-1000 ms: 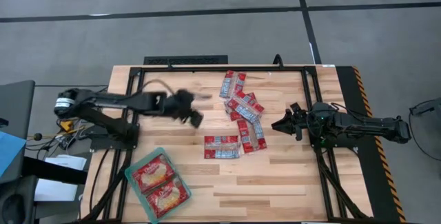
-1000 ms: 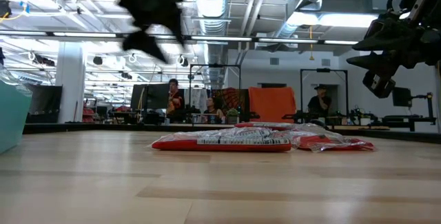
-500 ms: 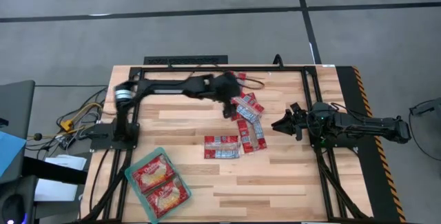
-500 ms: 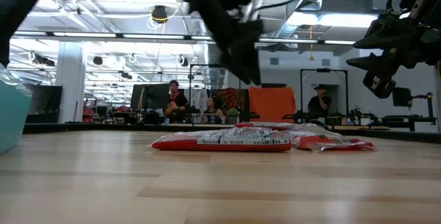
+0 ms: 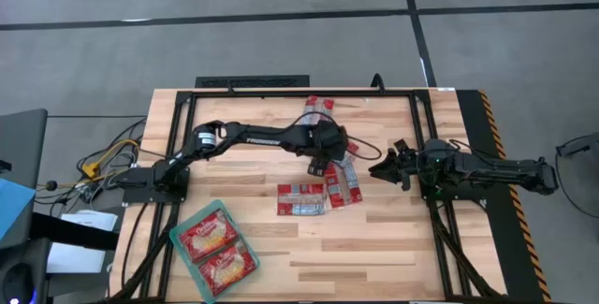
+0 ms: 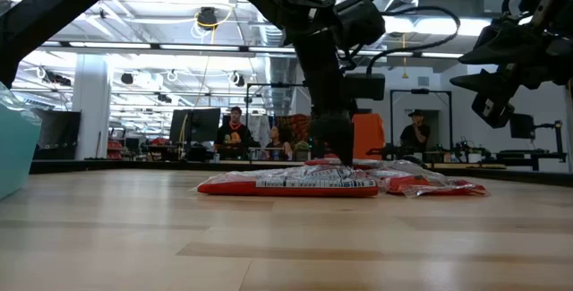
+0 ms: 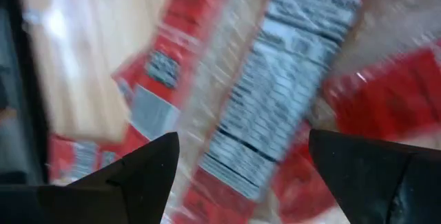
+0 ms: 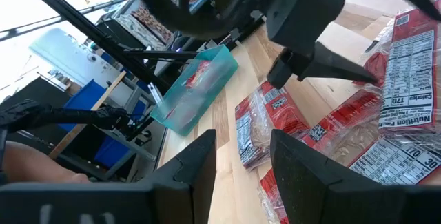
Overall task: Sort popcorn bags into baskets
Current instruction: Put the red popcorn bag into the green bin
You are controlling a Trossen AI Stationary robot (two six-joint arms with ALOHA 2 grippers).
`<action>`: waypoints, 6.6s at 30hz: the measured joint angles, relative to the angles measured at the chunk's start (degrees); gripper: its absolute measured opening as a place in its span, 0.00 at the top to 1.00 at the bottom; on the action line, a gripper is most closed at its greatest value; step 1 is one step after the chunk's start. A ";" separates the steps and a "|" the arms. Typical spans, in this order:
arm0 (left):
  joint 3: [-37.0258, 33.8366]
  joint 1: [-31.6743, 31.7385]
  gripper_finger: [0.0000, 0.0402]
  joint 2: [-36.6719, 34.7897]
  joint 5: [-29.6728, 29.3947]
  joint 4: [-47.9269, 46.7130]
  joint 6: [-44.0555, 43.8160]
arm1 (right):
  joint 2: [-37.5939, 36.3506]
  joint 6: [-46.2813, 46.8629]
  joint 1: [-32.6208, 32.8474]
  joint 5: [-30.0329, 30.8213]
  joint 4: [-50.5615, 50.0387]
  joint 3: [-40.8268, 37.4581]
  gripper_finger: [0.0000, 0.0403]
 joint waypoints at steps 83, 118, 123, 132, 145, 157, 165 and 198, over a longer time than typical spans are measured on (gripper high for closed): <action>25.84 10.01 0.21 -2.05 31.70 -45.88 -34.67 | 41.19 -7.25 -14.83 19.30 -1.34 15.19 0.25; 7.06 14.23 0.24 -7.47 70.02 -13.59 -47.38 | 67.21 2.36 -18.08 13.09 22.47 15.17 0.25; 7.17 14.15 0.24 -13.74 74.17 -15.33 -39.98 | 67.21 3.51 -18.34 13.03 22.60 15.17 0.25; -3.04 14.36 0.24 -25.70 78.95 -28.68 -25.92 | 67.19 4.07 -18.40 12.42 22.96 15.17 0.25; -53.24 16.00 0.24 -41.86 56.84 53.38 -70.35 | 67.45 1.81 -17.46 10.14 22.91 15.17 0.25; -58.26 14.67 0.24 -34.04 50.13 68.94 -81.30 | 67.64 -0.88 -17.34 8.27 22.51 17.03 0.25; -58.29 13.40 0.24 -30.91 47.35 71.88 -85.14 | 71.54 -1.27 -16.74 8.93 21.57 19.15 0.25; -58.25 14.47 0.24 -30.93 41.66 72.21 -97.72 | 67.07 -1.20 -16.33 5.37 23.15 19.65 0.98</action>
